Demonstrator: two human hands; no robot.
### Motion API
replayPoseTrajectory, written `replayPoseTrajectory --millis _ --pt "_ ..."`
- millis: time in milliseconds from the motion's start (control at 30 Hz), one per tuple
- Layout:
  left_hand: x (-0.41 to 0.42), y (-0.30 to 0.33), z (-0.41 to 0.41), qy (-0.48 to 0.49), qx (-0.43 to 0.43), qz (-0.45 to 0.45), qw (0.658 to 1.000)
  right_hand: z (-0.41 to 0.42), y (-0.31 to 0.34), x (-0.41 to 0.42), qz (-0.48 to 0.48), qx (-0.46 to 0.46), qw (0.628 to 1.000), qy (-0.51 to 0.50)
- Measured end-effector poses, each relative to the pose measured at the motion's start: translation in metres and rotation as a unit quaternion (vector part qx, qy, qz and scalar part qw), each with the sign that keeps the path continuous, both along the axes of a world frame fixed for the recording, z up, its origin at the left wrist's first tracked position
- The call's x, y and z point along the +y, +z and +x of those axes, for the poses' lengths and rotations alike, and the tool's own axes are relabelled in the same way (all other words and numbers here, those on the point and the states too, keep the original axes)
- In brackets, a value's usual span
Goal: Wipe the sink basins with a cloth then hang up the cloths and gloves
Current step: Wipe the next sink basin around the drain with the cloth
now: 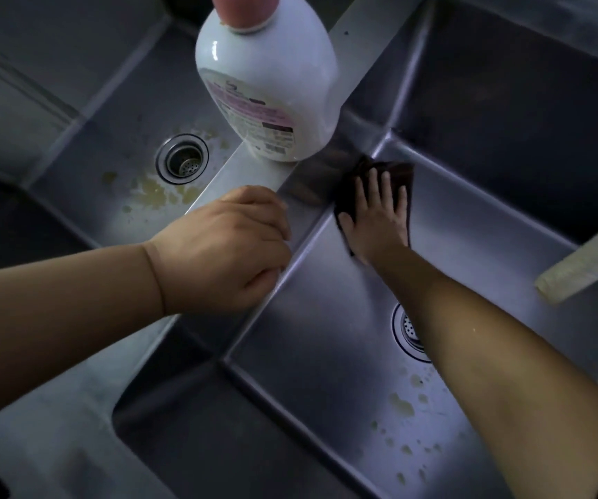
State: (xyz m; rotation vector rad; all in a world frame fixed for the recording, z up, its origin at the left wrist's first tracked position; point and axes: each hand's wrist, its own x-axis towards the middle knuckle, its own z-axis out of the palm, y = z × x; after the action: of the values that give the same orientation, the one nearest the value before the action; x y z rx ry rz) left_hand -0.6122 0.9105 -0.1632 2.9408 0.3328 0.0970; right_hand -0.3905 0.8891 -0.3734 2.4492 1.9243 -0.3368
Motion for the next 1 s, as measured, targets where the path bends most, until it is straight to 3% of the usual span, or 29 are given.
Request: replayPoseTrajectory --millis 333,533,833,1000 --pt "-0.003 0.002 -0.001 0.004 0.024 0.004 1.0 -0.118 -0.006 -0.109 -0.005 0.043 0.984 0.175" --pt "-0.005 0.001 -0.001 0.008 0.038 0.026 0.999 -0.16 -0.008 -0.155 -0.019 0.043 0.95 0.308" --pt "-0.009 0.008 0.0 0.015 0.07 0.034 0.997 -0.147 0.008 -0.198 0.022 0.11 0.914 0.389" --pt "-0.011 0.01 -0.001 0.023 0.062 0.034 0.997 -0.093 0.014 -0.266 0.006 0.082 0.912 0.401"
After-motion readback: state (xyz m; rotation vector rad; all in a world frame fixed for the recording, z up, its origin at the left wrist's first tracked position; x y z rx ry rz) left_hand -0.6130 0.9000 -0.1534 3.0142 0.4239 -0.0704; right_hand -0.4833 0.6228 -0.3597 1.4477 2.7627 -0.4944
